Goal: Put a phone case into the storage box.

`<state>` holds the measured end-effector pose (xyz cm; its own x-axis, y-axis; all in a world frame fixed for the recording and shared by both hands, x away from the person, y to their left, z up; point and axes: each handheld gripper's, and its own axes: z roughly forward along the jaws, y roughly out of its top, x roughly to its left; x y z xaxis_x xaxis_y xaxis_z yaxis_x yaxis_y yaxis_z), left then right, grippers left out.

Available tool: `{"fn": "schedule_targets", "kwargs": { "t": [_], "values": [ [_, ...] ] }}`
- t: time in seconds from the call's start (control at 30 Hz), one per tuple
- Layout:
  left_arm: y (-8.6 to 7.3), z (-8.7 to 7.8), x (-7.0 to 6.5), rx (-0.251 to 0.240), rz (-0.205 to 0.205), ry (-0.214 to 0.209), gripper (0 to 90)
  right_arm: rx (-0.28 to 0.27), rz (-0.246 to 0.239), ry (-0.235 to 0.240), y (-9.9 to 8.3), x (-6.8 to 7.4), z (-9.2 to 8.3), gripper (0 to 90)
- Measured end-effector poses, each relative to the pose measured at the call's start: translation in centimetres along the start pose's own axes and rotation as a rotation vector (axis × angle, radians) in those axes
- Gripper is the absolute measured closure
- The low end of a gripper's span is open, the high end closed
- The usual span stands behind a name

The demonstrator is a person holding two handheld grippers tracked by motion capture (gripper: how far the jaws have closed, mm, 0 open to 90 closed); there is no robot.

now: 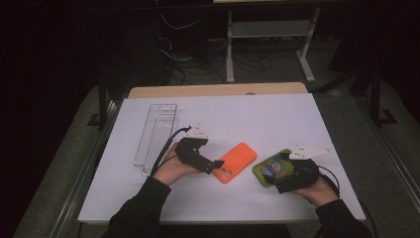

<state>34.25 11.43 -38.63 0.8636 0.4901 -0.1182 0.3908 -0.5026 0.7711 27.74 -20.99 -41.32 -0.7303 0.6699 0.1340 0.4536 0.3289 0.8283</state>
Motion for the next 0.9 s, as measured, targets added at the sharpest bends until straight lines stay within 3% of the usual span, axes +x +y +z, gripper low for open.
{"fn": "schedule_targets", "kwargs": {
  "t": [0.1, 0.13, 0.33, 0.5, 0.67, 0.9],
  "values": [
    [0.2, 1.1, -0.4, 0.009, -0.002, 0.001, 0.0, 0.001, 0.003, 0.000, 0.0, 0.0, 0.0, 0.0],
    [0.3, 1.3, -0.4, 0.023, 0.013, 0.003, 0.0, -0.001, 0.002, 0.000, 0.0, 0.0, 0.0, 0.0],
    [0.1, 3.5, -1.1, 0.090, 0.014, 0.022, 0.0, -0.004, -0.001, -0.001, 0.0, -0.1, -0.1, 0.0],
    [-0.2, 5.1, -1.6, 0.121, -0.003, 0.041, 0.0, -0.008, 0.004, 0.000, 0.0, -0.1, -0.1, 0.0],
    [-0.7, 6.5, -2.0, 0.164, 0.025, 0.076, 0.0, -0.007, 0.003, 0.001, 0.0, -0.1, -0.2, 0.0],
    [-1.4, 7.9, -2.5, 0.175, 0.010, 0.101, 0.0, -0.007, 0.003, 0.001, 0.0, -0.1, -0.2, 0.0]
  ]
}}
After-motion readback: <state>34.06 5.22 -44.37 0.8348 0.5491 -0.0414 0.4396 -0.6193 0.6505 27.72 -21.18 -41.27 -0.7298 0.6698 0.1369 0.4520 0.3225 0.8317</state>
